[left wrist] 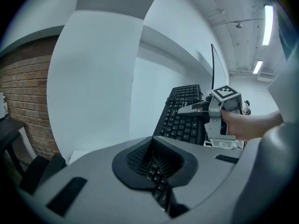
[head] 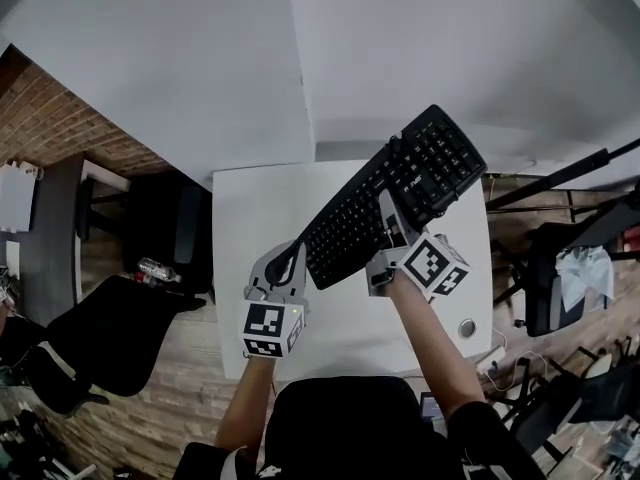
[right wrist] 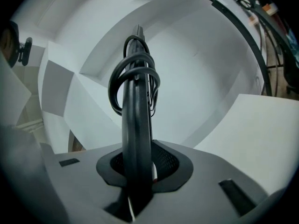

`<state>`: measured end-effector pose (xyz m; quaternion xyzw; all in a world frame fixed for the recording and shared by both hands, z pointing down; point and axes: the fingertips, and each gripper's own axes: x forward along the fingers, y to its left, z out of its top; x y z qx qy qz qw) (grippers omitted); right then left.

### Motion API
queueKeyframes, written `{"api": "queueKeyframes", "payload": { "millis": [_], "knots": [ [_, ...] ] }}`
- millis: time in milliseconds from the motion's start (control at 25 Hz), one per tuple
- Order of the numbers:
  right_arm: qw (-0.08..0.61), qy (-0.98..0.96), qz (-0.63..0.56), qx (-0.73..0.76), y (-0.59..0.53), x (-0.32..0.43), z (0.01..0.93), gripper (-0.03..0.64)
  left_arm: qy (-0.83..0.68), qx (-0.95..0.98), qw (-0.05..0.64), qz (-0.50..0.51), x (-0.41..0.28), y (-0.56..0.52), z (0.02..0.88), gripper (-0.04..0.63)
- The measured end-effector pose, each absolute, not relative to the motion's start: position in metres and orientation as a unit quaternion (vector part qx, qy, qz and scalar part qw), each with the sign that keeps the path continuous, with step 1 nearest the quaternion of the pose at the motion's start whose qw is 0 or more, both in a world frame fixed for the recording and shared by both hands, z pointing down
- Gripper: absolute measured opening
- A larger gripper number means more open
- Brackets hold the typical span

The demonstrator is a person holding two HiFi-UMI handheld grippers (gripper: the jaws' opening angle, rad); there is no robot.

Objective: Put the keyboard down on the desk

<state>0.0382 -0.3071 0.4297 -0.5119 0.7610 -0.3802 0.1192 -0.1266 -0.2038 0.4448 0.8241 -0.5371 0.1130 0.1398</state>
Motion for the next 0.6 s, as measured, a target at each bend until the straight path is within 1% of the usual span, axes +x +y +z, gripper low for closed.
{"api": "queueKeyframes", "payload": {
  "millis": [320,600],
  "knots": [
    [0.176,0.706,-0.439,-0.528,-0.325,0.043,0.469,0.103,-0.526,0.828,0.127,0.146,-0.139,-0.222,0.466,0.014],
    [0.226,0.639,-0.486,-0.552,-0.34,0.05,0.507,0.103,-0.514,0.832,0.135,0.158,-0.144,-0.234,0.488,0.015]
  ]
}}
